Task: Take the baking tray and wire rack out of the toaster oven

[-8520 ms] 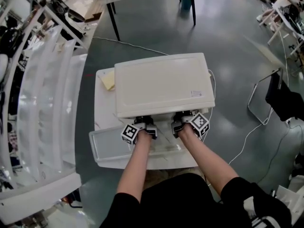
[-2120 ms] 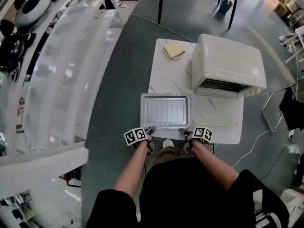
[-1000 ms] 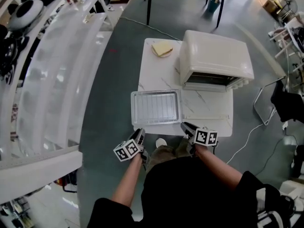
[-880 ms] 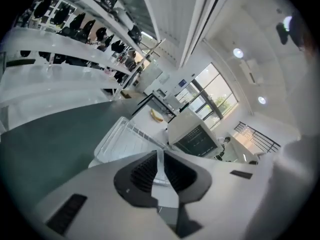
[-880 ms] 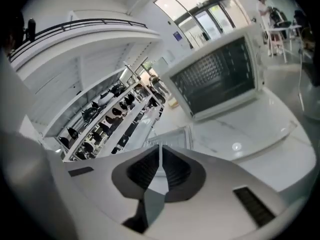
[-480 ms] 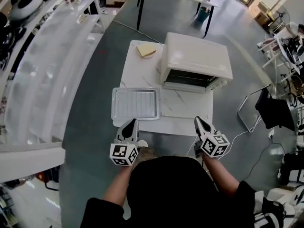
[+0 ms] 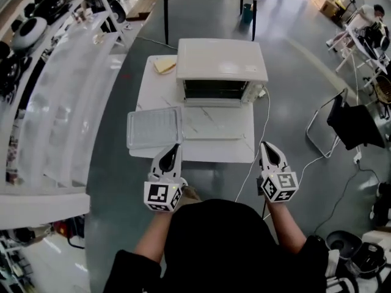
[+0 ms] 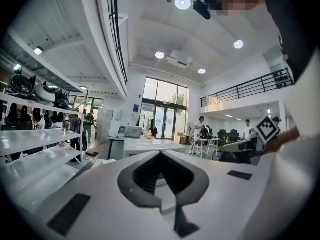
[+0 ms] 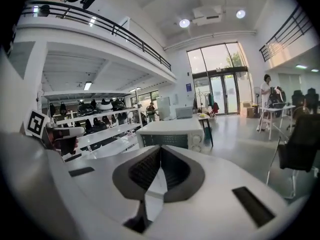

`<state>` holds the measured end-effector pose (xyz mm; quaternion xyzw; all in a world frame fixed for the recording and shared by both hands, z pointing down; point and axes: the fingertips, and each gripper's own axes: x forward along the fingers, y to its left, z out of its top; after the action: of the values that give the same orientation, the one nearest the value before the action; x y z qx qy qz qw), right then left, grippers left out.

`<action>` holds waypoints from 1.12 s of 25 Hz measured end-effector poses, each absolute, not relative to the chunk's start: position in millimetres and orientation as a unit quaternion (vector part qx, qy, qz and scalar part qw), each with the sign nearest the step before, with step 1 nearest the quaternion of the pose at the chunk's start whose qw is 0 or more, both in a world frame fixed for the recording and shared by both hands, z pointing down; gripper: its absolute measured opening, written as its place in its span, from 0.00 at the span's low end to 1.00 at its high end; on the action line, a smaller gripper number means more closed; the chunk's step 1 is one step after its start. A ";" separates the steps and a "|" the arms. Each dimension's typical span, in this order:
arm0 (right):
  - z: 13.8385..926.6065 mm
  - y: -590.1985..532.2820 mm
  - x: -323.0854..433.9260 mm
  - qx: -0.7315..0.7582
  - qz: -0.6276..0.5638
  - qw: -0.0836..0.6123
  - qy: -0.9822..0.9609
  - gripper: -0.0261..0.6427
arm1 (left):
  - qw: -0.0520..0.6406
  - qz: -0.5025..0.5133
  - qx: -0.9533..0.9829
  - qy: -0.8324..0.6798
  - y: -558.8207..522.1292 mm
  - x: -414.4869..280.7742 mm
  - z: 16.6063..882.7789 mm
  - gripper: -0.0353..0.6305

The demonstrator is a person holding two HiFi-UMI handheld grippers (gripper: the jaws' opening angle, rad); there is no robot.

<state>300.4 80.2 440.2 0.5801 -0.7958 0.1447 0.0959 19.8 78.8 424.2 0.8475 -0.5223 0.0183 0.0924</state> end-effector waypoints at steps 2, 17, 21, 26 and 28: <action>432.0 91.9 329.3 0.587 0.118 0.098 -0.795 0.08 | 0.091 0.018 0.850 -0.519 93.2 43.0 422.6 0.08; 392.8 155.2 387.6 0.564 0.067 0.064 -0.821 0.08 | 0.073 0.032 0.838 -0.540 157.8 96.1 425.5 0.08; 390.5 165.9 382.7 0.568 0.072 0.059 -0.817 0.08 | 0.072 0.023 0.838 -0.541 163.6 94.3 412.6 0.08; 396.4 172.8 374.3 0.573 0.063 0.067 -0.815 0.08 | 0.087 -0.010 0.818 -0.569 168.8 64.7 417.4 0.08; 399.5 175.6 371.5 0.576 0.066 0.066 -0.812 0.08 | 0.085 -0.011 0.817 -0.570 172.8 58.5 419.3 0.08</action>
<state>371.5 175.6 399.5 0.5755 -0.8124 0.0657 0.0664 58.5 172.8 419.3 0.8170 -0.5701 -0.0111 0.0854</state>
